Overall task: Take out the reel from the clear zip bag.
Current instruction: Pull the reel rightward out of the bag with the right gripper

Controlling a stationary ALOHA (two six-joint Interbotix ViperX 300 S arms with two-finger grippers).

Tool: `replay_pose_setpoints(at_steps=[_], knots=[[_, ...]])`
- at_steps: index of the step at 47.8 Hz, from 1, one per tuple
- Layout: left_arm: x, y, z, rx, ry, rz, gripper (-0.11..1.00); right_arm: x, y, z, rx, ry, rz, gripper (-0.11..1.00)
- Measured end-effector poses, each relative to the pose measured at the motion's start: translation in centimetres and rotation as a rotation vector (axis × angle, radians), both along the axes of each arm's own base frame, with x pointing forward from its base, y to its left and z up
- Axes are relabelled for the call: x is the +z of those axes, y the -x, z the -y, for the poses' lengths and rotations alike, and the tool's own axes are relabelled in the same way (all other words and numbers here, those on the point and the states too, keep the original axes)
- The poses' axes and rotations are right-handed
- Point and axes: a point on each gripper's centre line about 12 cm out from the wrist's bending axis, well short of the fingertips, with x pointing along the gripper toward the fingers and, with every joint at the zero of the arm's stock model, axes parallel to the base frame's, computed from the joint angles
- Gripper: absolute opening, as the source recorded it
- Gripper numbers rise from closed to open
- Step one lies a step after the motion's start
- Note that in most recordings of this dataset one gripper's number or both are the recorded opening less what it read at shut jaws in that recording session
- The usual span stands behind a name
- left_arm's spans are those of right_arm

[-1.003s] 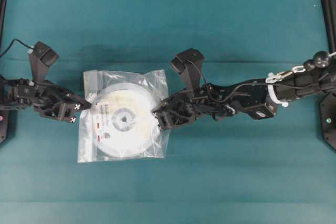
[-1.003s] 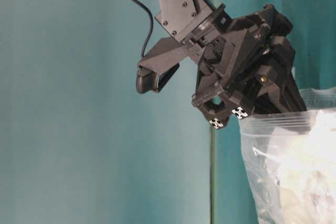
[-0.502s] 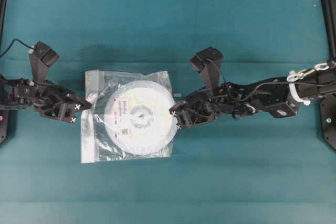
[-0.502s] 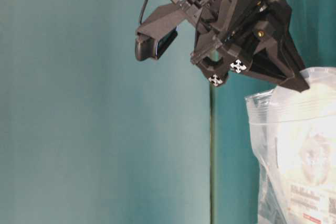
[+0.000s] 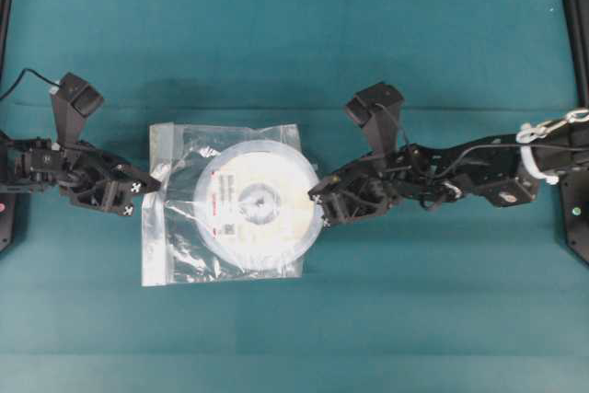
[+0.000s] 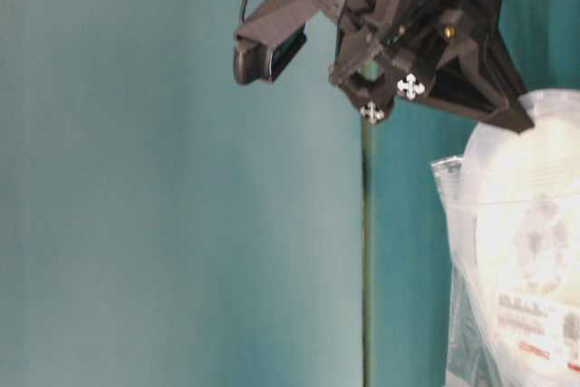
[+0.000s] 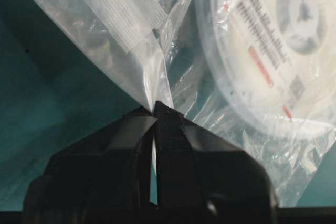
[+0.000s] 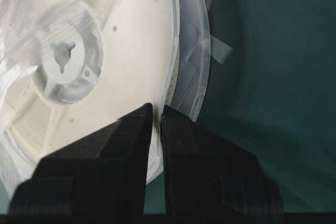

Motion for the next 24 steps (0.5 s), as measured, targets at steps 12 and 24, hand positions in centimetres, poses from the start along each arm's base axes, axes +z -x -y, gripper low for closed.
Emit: replay_pose_setpoints(at_steps=[12, 24], knots=[[0.0, 0.0, 0.0, 0.002, 0.000, 0.002, 0.00, 0.1, 1.6, 0.0, -0.018, -0.013, -0.013, 0.08], [0.0, 0.0, 0.0, 0.000, -0.001, 0.001, 0.00, 0.2, 3.6, -0.1, -0.031, -0.023, -0.028, 0.08]])
